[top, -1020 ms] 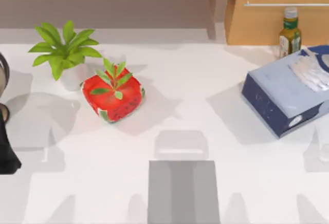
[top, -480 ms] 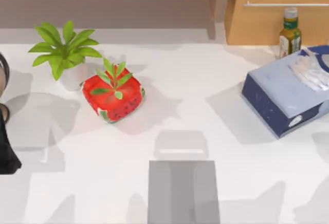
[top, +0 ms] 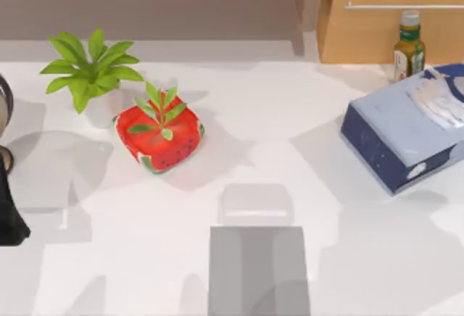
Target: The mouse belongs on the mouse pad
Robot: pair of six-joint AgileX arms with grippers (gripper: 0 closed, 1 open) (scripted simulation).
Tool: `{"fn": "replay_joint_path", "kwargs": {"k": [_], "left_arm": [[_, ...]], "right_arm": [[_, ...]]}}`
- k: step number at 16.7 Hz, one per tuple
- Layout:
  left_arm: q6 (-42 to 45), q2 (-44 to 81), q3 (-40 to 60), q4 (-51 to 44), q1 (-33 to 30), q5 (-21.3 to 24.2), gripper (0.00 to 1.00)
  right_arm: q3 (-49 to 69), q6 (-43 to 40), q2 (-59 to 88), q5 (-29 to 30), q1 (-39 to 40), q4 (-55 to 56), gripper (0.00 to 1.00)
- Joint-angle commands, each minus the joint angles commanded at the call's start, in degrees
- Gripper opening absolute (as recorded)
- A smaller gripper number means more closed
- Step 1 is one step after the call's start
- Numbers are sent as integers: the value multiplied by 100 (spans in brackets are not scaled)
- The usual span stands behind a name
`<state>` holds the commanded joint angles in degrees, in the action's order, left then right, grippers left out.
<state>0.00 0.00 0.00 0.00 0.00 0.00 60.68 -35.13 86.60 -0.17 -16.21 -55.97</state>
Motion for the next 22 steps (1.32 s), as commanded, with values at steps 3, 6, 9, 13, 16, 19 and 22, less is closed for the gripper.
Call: {"fn": "replay_joint_path", "kwargs": {"k": [3,6,9,13,16,19,22], "left_arm": [[0,0,0,0,0,0,100],[0,0,0,0,0,0,100],[0,0,0,0,0,0,100],[0,0,0,0,0,0,100],[0,0,0,0,0,0,100],[0,0,0,0,0,0,100],[0,0,0,0,0,0,100]], "right_arm": [[478,-242,659,24,-188,-486,100],[583,-289,788,30,-231,-597,100],[566,-282,771,29,-202,-582,100],[199,-399,644,28,-283,-419,100],[-338,-417,714,24,-255,73,100],[-701,-439,1209,29,-324,1001,100],[-790,-326,1680,40,-286,1620,100]]}}
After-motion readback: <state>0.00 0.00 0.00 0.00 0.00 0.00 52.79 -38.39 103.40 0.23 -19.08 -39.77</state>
